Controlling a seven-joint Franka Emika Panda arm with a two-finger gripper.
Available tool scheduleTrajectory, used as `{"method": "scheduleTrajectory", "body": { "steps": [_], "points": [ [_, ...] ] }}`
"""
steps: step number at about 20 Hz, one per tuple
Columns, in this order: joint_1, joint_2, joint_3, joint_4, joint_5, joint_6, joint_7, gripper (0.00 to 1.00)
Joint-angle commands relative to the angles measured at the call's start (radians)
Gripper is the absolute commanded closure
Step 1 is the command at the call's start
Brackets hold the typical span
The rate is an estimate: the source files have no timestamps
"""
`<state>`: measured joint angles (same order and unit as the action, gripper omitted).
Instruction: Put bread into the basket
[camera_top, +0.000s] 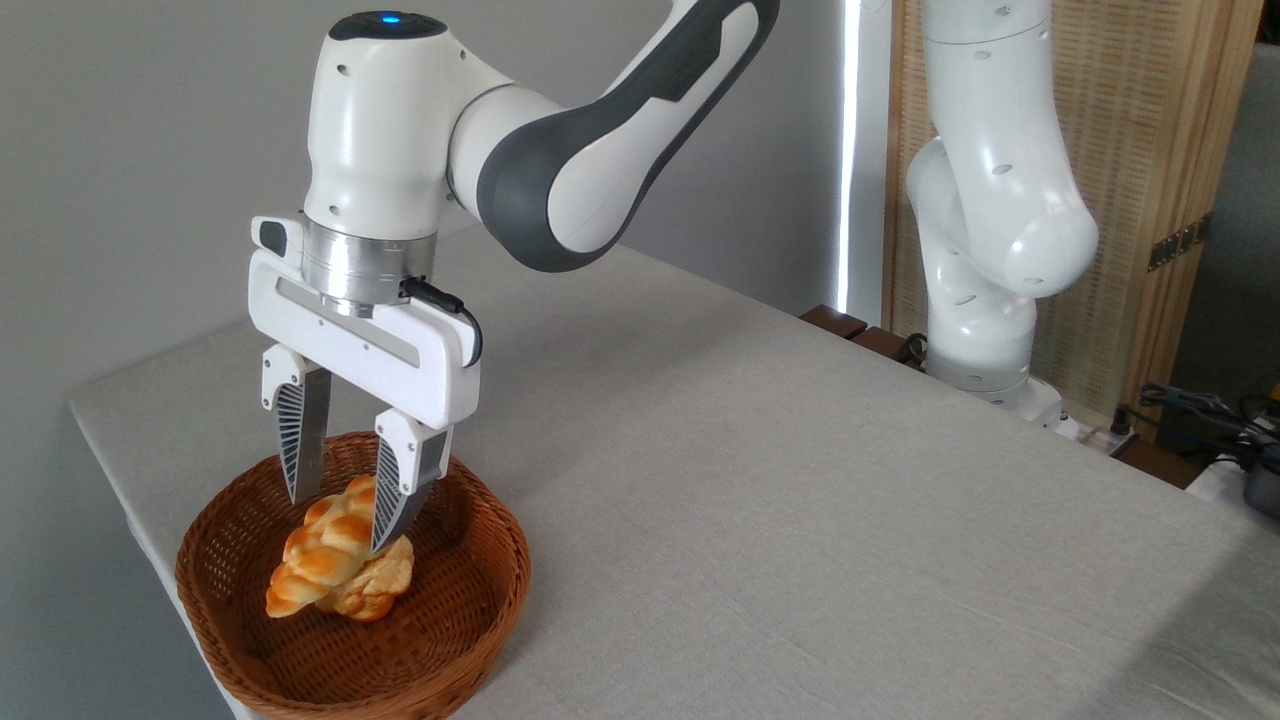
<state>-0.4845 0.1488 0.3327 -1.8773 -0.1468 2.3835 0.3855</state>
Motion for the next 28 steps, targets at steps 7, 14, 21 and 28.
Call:
{"method": "scheduleTrajectory", "body": {
  "steps": [7,14,21,28],
  "points": [
    [-0.003,-0.101,0.008,0.041,-0.005,-0.162,-0.016,0.0],
    [-0.003,-0.114,0.009,0.207,0.098,-0.565,0.042,0.0],
    [-0.005,-0.155,0.063,0.245,0.098,-0.744,0.288,0.0],
    [-0.003,-0.15,0.106,0.245,0.072,-0.739,0.288,0.0]
  ]
}}
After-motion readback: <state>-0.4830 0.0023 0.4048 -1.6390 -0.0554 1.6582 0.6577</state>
